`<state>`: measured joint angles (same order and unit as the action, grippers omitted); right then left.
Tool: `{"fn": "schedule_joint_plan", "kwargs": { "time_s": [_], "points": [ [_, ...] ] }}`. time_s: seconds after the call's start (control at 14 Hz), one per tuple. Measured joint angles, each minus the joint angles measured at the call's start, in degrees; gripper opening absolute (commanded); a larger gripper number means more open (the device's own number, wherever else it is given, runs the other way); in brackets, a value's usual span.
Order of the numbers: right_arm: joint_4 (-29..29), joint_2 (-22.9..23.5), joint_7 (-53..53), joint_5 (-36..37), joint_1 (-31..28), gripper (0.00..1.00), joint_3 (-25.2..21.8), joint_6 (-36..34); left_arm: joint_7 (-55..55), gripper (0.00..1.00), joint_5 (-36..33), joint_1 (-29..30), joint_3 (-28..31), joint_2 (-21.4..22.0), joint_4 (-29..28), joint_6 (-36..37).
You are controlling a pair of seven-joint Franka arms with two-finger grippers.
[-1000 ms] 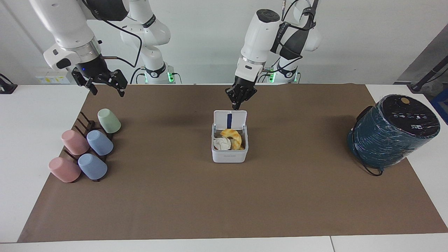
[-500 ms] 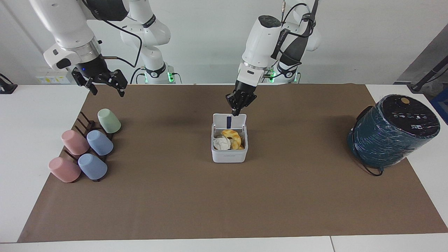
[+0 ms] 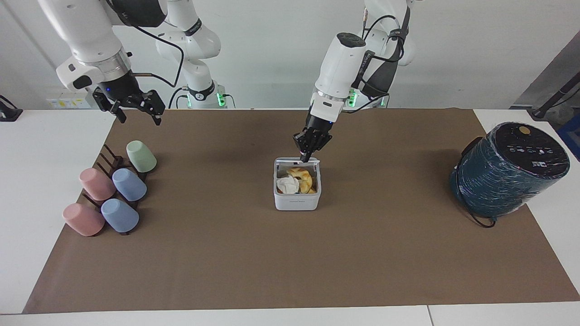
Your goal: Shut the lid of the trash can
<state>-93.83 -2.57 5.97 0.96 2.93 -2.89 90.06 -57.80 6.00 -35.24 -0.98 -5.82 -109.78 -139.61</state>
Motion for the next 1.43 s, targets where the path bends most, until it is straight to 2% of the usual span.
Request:
{"fn": "schedule_joint_plan", "kwargs": {
  "time_s": [0.43,1.0,1.43],
  "points": [
    [0.00,0.00,0.00,0.00,0.00,1.00,0.00,0.00,-0.50,0.00,0.87,0.05,-0.18,-2.90,-1.05,-5.64],
    [0.00,0.00,0.00,0.00,0.00,1.00,0.00,0.00,-0.94,0.00,1.88,0.24,-0.19,-10.76,-0.23,-16.55],
    [0.00,0.00,0.00,0.00,0.00,1.00,0.00,0.00,-1.00,0.00,1.89,0.27,-0.16,-11.18,0.65,-15.71]
  ]
}}
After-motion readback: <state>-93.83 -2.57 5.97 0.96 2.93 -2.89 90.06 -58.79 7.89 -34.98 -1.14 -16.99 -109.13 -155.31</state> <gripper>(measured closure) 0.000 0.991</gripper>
